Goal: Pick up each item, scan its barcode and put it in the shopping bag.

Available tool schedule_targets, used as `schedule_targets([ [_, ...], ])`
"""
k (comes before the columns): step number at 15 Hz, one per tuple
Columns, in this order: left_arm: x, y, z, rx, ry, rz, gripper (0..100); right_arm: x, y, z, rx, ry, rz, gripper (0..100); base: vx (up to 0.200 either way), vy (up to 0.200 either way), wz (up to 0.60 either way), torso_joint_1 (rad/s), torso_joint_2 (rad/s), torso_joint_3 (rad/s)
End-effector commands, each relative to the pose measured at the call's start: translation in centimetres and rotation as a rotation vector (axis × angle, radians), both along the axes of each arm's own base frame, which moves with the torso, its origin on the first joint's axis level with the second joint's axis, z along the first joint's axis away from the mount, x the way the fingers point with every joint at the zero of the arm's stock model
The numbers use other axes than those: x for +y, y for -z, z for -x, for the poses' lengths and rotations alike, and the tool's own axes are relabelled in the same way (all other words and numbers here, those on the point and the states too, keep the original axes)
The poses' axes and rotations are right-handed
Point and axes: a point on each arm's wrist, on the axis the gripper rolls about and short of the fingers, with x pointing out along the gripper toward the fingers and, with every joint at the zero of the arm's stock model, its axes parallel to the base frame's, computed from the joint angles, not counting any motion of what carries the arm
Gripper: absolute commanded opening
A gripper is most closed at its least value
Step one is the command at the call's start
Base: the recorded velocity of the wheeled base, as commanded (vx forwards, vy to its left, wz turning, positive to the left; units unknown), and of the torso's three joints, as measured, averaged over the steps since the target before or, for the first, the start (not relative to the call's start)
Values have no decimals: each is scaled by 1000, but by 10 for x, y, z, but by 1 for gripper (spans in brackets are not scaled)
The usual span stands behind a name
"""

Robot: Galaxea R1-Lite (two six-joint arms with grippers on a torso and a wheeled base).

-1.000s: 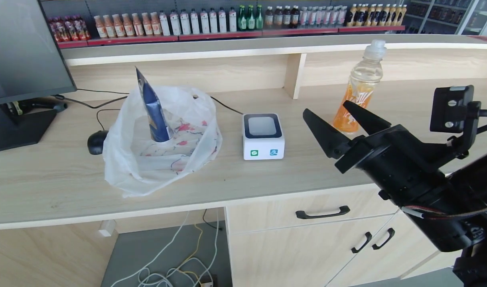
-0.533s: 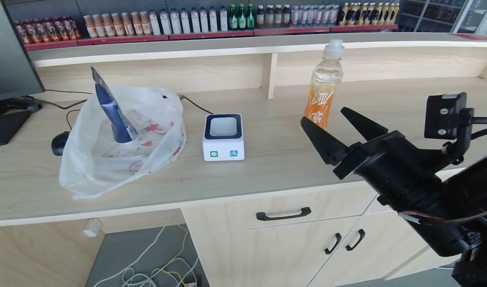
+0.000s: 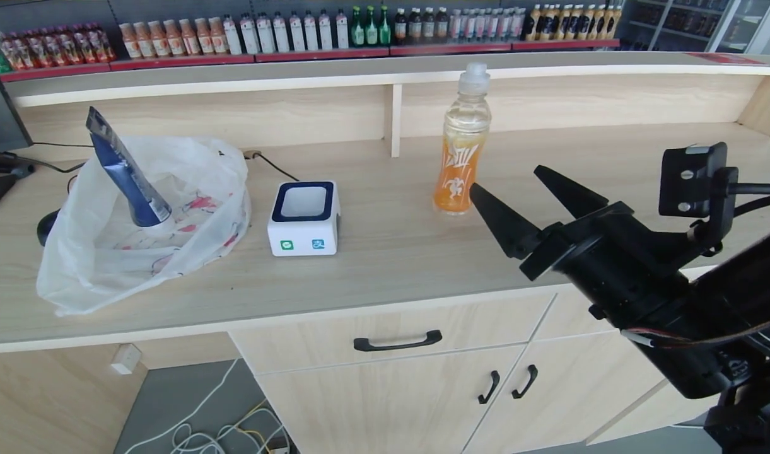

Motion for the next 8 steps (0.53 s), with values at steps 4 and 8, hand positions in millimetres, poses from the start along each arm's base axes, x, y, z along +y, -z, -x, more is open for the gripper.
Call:
schedule_targets([
  [4,0,0,0,1,-1,0,100,6,-29,-38,60,90,31,100,0,0,0,0,0,0],
  [8,0,0,0,0,-1,0,100,-8,-41,-82,40,157,68,100,0,0,0,0,0,0],
])
